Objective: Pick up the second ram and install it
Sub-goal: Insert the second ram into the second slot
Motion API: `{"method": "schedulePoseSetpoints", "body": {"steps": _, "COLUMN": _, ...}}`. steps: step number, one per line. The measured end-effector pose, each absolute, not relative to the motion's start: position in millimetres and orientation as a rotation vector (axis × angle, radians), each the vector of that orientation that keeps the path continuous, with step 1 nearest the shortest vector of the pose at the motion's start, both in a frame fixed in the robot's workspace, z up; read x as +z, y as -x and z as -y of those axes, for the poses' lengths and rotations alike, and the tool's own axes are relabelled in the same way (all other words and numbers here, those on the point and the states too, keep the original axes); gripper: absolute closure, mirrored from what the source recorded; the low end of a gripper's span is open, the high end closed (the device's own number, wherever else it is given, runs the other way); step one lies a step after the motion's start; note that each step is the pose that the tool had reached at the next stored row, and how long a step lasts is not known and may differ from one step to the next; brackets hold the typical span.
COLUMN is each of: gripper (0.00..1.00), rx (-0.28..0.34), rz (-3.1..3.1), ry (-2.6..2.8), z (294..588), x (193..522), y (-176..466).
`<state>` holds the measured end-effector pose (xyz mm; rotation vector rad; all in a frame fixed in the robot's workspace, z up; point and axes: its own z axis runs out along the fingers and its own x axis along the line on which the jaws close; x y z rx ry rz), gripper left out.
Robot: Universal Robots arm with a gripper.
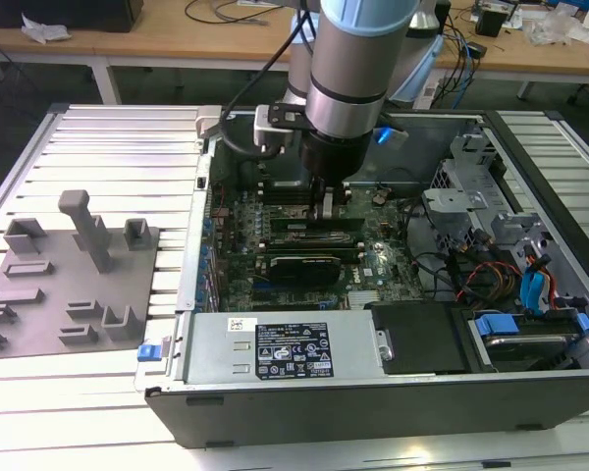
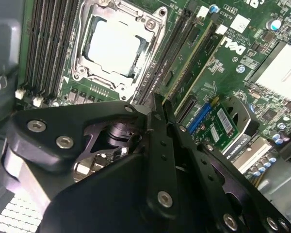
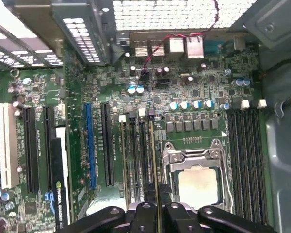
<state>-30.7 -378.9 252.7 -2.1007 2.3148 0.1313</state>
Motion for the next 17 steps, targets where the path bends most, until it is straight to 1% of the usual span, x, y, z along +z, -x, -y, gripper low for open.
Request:
{"method": "schedulePoseSetpoints", "body": {"steps": 14, "gripper": 0.86, "rx": 0.131, "rz": -2.316, "ry": 2.099, "z": 380.1, "x": 232.4, "y": 35.0}}
{"method": "schedulePoseSetpoints", "body": {"steps": 17, "gripper": 0.86, "rx": 0.121, "rz": -2.321, "ry": 2.103, "z": 380.1, "x": 229.7, "y": 34.9}}
